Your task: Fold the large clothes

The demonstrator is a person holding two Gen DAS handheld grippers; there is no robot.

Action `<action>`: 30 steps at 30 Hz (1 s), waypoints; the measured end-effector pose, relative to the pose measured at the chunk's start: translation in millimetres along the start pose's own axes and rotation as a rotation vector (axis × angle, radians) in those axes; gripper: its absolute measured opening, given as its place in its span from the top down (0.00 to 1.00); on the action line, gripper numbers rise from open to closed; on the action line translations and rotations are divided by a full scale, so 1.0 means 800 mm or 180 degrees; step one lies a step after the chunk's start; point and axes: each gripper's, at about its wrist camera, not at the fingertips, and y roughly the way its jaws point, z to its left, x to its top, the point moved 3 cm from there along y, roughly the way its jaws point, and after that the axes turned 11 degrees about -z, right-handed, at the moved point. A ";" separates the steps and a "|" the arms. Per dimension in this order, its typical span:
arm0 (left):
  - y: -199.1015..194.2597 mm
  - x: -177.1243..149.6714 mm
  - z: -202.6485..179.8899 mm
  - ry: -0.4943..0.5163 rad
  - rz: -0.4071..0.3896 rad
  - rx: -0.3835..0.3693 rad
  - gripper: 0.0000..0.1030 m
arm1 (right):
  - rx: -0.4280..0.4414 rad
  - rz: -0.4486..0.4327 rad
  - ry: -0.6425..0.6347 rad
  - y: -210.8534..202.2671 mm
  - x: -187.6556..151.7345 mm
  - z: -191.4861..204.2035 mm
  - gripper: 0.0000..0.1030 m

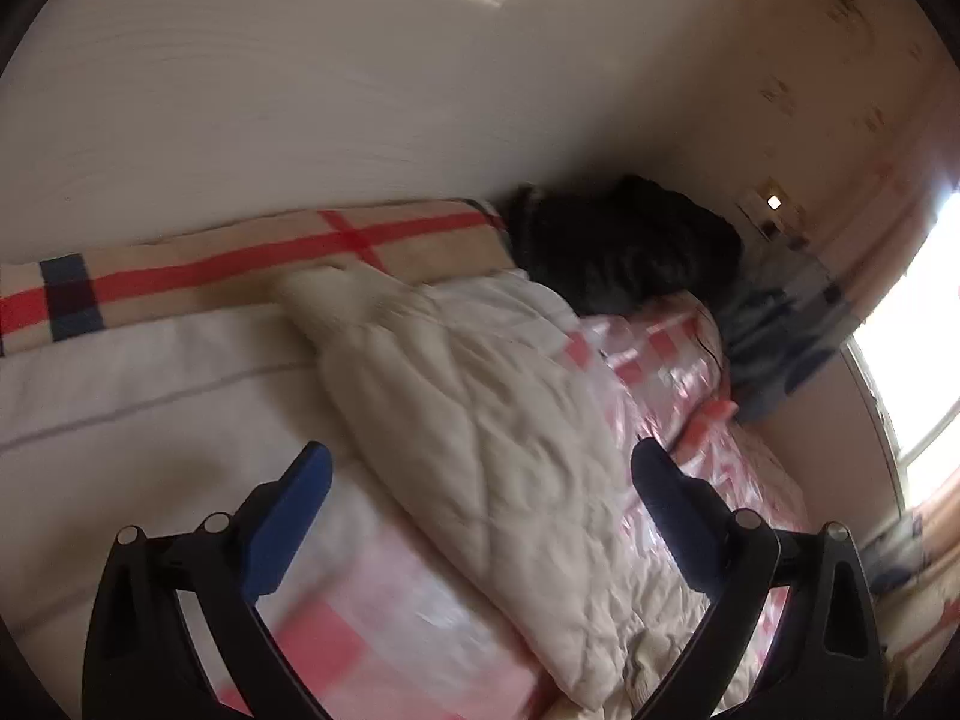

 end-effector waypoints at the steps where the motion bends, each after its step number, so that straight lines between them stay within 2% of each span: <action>1: 0.009 0.011 0.016 -0.0089 0.0006 0.0055 0.07 | -0.0023 0.0001 -0.0034 0.003 0.001 0.002 0.07; 3: 0.026 0.029 0.038 -0.0200 -0.0025 0.0166 0.07 | -0.0058 0.0000 -0.0093 0.006 -0.001 0.007 0.07; 5: 0.044 0.036 0.037 -0.0175 -0.0006 0.0167 0.07 | -0.0092 0.0006 -0.0162 0.009 -0.004 0.008 0.07; 7: 0.067 0.036 0.029 -0.0134 0.0131 0.0119 0.07 | -0.0128 0.0008 -0.0233 0.012 -0.007 0.009 0.07; 11: 0.101 0.027 0.020 -0.0092 0.0351 0.0227 0.08 | -0.0173 0.0016 -0.0334 0.015 -0.010 0.009 0.07; 12: 0.103 0.025 0.019 -0.0088 0.0376 0.0244 0.11 | -0.0183 0.0016 -0.0353 0.015 -0.011 0.010 0.07; 13: 0.105 0.024 0.017 -0.0083 0.0388 0.0233 0.23 | -0.0193 0.0016 -0.0369 0.016 -0.012 0.010 0.07; 14: 0.105 0.020 0.015 -0.0072 0.0412 0.0262 0.41 | -0.0201 0.0009 -0.0391 0.015 -0.012 0.011 0.07; 15: 0.107 0.019 0.019 -0.0119 0.0425 0.0259 0.52 | -0.0210 -0.0009 -0.0420 0.013 -0.011 0.013 0.07; 16: 0.105 0.015 0.022 -0.0185 0.0447 0.0201 0.69 | -0.0226 -0.0059 -0.0461 0.009 -0.011 0.016 0.07; 18: 0.103 0.013 0.028 -0.0263 0.0391 0.0117 0.74 | -0.0188 -0.0278 -0.0572 -0.005 -0.007 0.029 0.07; 20: 0.096 0.012 0.025 -0.0243 0.0285 0.0036 0.77 | -0.0165 -0.0388 -0.0791 -0.014 -0.006 0.045 0.07; 21: 0.093 0.012 0.021 -0.0222 0.0221 -0.0006 0.78 | -0.0258 -0.0352 -0.0925 -0.011 -0.008 0.050 0.07; 22: 0.088 0.013 0.020 -0.0206 0.0178 -0.0032 0.78 | -0.0442 -0.0179 -0.1052 0.002 -0.015 0.048 0.07; 23: 0.086 0.014 0.017 -0.0204 0.0151 -0.0055 0.78 | -0.0583 0.0163 -0.1115 0.024 -0.026 0.040 0.07; 24: 0.084 0.015 0.016 -0.0219 0.0134 -0.0086 0.78 | -0.0657 0.0366 -0.1188 0.040 -0.037 0.033 0.07; 26: 0.079 0.018 0.011 -0.0276 0.0102 -0.0176 0.78 | -0.0729 0.0271 -0.1304 0.037 -0.039 0.039 0.07; 30: 0.056 0.026 -0.020 -0.0159 -0.0016 -0.0405 0.78 | -0.0559 0.0037 -0.1261 0.013 -0.026 0.057 0.07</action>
